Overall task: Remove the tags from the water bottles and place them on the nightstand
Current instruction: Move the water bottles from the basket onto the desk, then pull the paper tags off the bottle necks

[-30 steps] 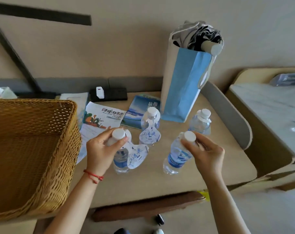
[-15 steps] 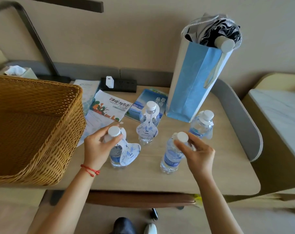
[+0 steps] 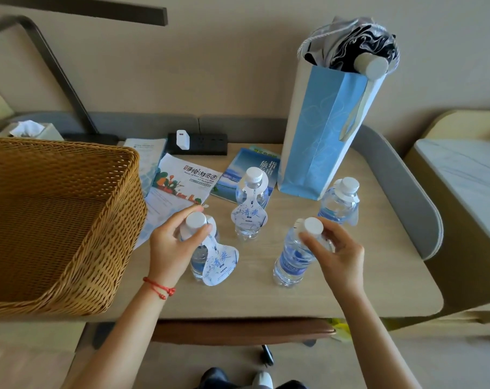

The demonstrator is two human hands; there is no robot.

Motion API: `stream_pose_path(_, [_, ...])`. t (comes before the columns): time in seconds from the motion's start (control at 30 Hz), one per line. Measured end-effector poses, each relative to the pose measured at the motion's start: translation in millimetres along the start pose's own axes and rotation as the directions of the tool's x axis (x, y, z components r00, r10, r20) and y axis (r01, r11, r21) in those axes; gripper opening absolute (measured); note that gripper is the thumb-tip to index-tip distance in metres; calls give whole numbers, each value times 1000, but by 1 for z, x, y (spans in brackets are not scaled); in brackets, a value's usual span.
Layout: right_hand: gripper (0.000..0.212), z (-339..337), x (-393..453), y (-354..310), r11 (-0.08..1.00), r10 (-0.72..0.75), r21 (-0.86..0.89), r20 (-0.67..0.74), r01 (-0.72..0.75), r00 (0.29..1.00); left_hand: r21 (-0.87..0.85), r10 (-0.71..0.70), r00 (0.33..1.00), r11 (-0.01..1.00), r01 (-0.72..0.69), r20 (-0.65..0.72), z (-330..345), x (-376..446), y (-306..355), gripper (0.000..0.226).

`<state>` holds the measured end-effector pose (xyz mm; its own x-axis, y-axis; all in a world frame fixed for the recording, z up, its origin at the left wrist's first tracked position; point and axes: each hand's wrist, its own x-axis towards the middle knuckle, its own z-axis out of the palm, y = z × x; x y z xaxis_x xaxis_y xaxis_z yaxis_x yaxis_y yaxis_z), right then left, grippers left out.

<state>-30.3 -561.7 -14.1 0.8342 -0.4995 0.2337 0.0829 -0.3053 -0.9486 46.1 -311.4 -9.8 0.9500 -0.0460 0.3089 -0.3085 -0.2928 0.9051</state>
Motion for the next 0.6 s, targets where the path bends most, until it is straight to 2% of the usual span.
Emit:
stream_pose_path(0.13, [31, -6, 2, -2, 999, -29, -15, 38, 30, 999, 98, 111, 994, 989, -108, -21, -3, 3, 13, 35])
stream_pose_path(0.23, [22, -13, 5, 0, 1000, -27, -1, 33, 27, 999, 138, 220, 975, 967, -214, -32, -3, 6, 30, 36])
stream_pose_path(0.33, [13, -23, 12, 4, 998, 10, 57, 19, -11, 1000, 56, 270, 963, 961, -269, -14, 7, 6, 46, 30])
stream_pose_path(0.43, [13, -33, 21, 5, 998, 61, 18, 55, -62, 997, -112, 228, 972, 969, -222, 48, 27, -2, 62, 29])
stream_pose_path(0.5, [17, -37, 27, 6, 994, 106, -13, 93, -105, 990, -194, 175, 974, 970, -146, 143, 47, -12, 65, 31])
stream_pose_path(0.6, [15, -38, 36, 9, 986, 165, -59, 145, -158, 976, -205, 73, 949, 979, -8, 308, 80, -26, 52, 32])
